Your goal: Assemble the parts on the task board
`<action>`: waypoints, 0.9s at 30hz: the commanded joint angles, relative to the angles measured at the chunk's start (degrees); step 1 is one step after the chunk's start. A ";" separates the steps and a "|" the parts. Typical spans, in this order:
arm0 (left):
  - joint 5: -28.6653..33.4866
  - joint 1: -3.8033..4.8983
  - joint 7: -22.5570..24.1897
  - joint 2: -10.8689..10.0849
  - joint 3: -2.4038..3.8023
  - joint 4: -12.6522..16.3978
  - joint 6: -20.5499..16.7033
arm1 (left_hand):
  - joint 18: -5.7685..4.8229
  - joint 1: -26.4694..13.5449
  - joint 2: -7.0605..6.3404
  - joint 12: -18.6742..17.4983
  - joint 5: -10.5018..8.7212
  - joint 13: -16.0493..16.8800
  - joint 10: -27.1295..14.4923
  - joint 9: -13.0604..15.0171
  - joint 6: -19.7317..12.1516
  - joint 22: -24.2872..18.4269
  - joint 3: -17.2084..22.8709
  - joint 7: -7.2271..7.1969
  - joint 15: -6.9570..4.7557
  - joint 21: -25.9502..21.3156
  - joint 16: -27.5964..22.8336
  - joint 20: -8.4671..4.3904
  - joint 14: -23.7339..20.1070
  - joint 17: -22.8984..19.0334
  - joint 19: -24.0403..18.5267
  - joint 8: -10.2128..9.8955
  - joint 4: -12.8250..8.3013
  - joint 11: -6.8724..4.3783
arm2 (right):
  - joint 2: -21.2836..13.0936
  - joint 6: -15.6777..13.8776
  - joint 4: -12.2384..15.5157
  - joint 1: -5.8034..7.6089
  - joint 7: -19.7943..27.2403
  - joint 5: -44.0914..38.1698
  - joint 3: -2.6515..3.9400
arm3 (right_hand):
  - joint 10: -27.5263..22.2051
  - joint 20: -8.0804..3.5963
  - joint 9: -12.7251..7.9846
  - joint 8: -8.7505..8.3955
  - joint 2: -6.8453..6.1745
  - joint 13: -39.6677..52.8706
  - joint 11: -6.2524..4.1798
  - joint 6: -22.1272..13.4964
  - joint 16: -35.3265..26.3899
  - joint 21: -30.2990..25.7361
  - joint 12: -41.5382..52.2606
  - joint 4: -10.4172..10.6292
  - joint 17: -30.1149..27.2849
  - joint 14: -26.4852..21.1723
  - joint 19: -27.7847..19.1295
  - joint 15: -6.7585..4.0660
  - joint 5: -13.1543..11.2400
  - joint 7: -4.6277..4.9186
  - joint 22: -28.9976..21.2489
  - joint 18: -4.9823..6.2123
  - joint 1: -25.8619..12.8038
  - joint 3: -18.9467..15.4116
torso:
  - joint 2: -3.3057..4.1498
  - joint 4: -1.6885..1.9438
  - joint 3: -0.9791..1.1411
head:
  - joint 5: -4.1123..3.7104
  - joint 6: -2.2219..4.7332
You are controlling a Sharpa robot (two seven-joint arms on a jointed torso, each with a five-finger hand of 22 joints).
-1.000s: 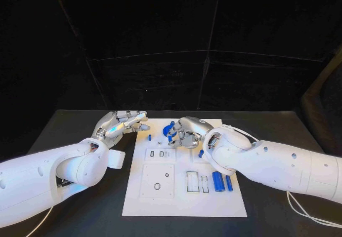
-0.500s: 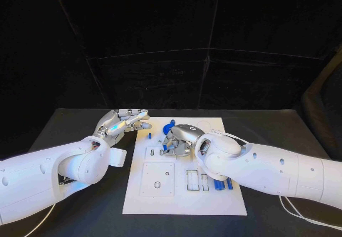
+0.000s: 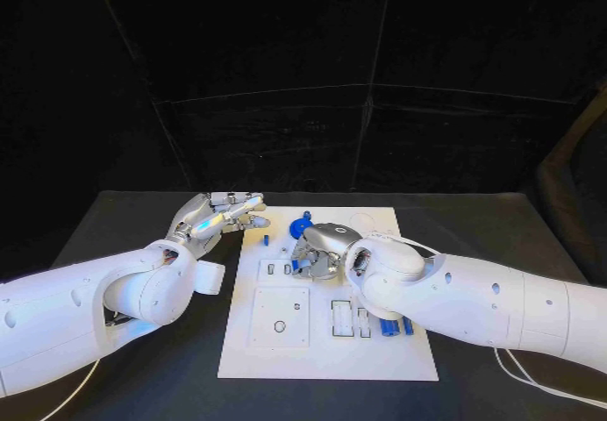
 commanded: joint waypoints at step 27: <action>0.08 0.10 -0.14 -0.02 0.05 -0.13 0.85 | 0.40 -0.11 0.55 -0.35 -0.25 -0.06 0.20 -0.03 0.24 -0.09 0.00 0.22 0.14 -0.27 -0.23 0.04 0.21 0.10 0.41 -0.26 -0.26 0.31 | 0.32 3.94 -0.18 -0.20 -2.68 -3.10 -0.13 | -3.01 0.22 -0.33 -1.46 -4.62 -4.83 0.73 -1.55 -0.73 -0.24 -6.58 1.10 2.26 3.50 -0.71 0.33 4.16 0.31 4.09 -0.58 -4.69 -0.60 | -0.05 0.07 -0.06 | 0.01 -0.21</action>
